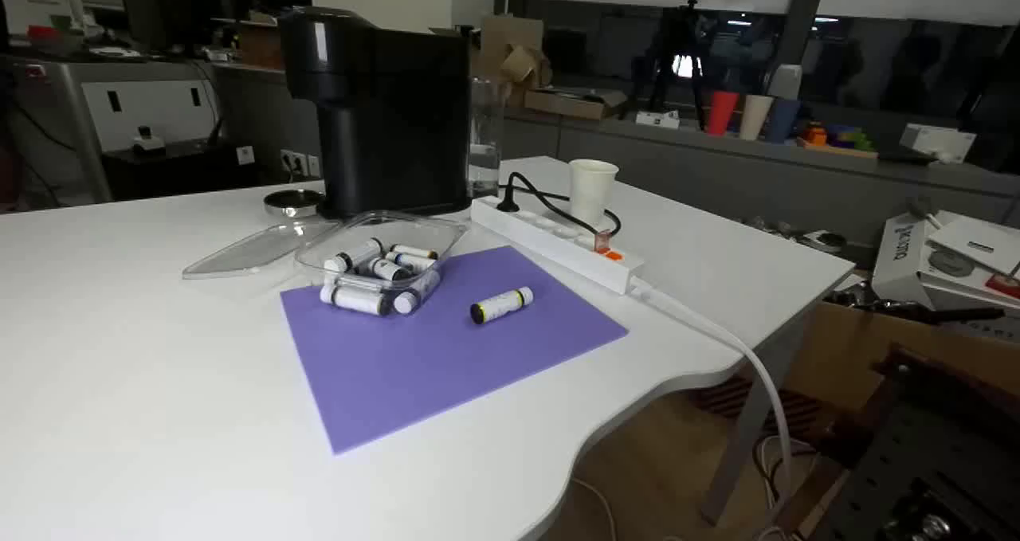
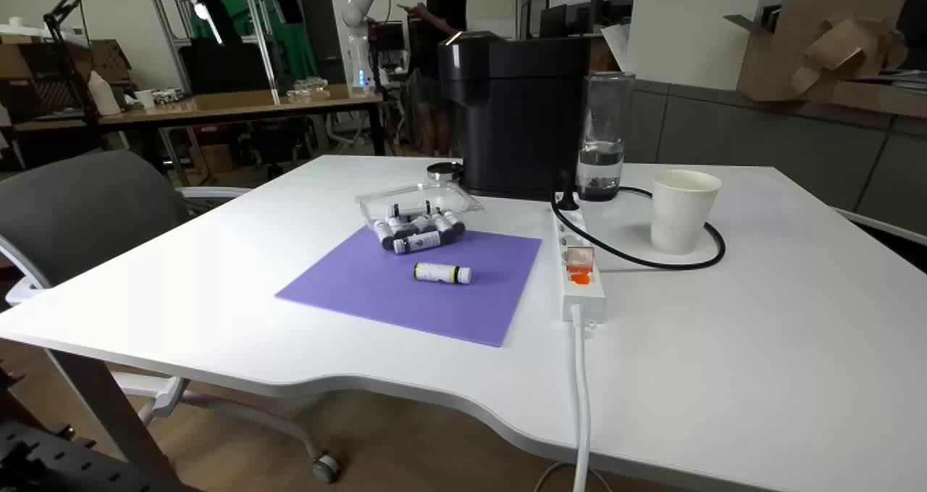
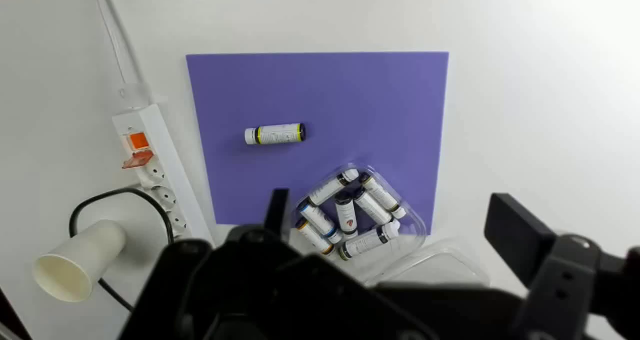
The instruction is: Pick up the bottle from the table and place it inside the clear container on the left
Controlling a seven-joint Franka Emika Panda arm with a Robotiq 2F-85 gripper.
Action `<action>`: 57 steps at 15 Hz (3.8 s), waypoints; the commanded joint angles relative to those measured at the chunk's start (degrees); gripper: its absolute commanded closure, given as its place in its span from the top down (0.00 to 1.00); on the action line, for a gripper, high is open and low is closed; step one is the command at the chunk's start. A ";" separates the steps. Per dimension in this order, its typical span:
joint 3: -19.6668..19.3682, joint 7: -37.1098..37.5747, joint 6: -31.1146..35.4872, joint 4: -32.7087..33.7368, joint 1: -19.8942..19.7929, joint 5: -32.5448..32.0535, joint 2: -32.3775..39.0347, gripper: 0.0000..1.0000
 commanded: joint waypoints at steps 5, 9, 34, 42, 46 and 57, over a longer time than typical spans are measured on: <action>-1.24 0.42 -0.16 0.08 1.26 -0.60 0.11 1.00; -1.24 0.42 -0.16 0.08 1.26 -0.60 0.11 1.00; -19.38 -64.74 19.16 5.01 7.08 10.12 19.28 1.00; -16.97 -88.71 18.43 7.38 2.42 12.36 27.54 1.00; -16.78 -93.67 19.22 8.06 -0.54 4.60 32.58 1.00; -20.49 -79.30 34.81 10.29 -1.74 -14.56 46.52 1.00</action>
